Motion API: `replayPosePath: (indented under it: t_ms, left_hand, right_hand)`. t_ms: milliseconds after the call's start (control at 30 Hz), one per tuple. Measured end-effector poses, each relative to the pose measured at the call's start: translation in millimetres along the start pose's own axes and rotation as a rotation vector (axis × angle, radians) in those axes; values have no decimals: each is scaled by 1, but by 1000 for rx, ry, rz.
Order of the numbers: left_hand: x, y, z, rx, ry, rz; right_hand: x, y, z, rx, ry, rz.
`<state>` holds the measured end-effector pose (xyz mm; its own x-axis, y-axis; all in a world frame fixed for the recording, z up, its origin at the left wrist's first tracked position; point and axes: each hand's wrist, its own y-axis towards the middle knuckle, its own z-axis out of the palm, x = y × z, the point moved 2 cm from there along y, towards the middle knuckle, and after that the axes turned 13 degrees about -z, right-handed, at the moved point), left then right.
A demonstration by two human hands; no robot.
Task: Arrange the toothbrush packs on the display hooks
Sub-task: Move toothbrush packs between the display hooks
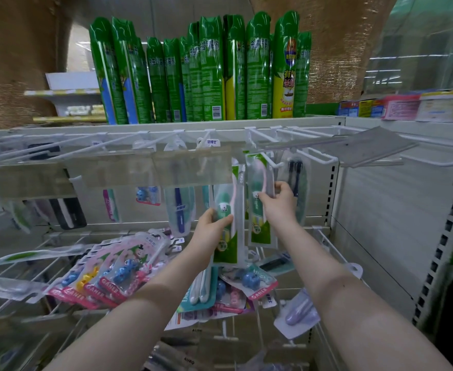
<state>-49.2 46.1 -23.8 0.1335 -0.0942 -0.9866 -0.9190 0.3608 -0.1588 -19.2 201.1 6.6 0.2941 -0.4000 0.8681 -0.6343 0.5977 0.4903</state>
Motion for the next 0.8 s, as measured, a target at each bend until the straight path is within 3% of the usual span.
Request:
replayPosePath:
  t_ms: [567, 800]
  left_hand:
    - [2, -31, 1, 48, -47, 15]
    - [11, -55, 4, 71, -50, 7]
  right_hand:
    - [-4, -27, -18, 78, -135, 3]
    - [9, -66, -19, 167, 63, 31]
